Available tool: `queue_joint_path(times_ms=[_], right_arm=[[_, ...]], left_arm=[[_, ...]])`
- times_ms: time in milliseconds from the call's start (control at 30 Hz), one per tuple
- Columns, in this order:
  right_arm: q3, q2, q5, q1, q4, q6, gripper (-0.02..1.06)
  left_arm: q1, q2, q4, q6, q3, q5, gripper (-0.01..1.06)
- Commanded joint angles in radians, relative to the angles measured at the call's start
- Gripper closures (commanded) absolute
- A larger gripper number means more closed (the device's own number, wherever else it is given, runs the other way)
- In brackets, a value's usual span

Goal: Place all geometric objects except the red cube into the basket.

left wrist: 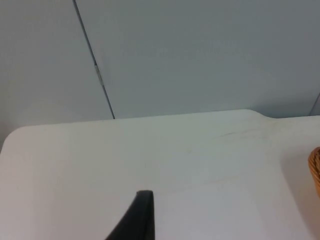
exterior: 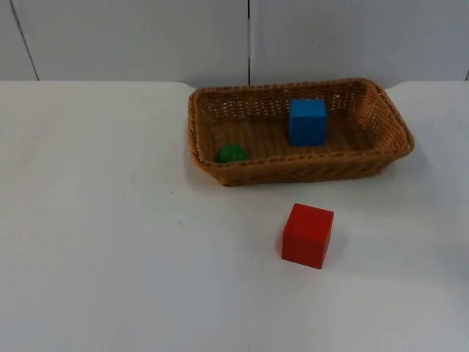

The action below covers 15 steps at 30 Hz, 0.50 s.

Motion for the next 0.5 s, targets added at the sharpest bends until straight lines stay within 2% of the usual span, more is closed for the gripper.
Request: queue_joint_path(times_ms=[0,67,100,167,233,467], right_arm=[[0.035,-0.084,0.013,0.006,-0.001,0.006,-0.01],[0.091,-0.167,0.088,0.004,-0.001,0.024,-0.01],[0.091,-0.167,0.088,0.004,-0.001,0.024,-0.01],[0.159,-0.245,0.225,0.004,-0.001,0.012,-0.01],[0.218,-0.277,0.279,0.004,-0.004,0.012,-0.01],[0.255,-0.302,0.288,0.004,-0.026,0.016,-0.01]], left_arm=[[0.002,-0.002,-0.001,-0.007,0.005,0.002,0.02],[0.002,-0.002,-0.001,-0.007,0.005,0.002,0.02],[0.002,-0.002,-0.001,-0.007,0.005,0.002,0.02],[0.002,-0.002,-0.001,-0.007,0.005,0.008,0.02],[0.002,-0.002,-0.001,-0.007,0.005,0.013,0.02],[0.002,-0.002,-0.002,-0.009,0.005,0.005,0.02]])
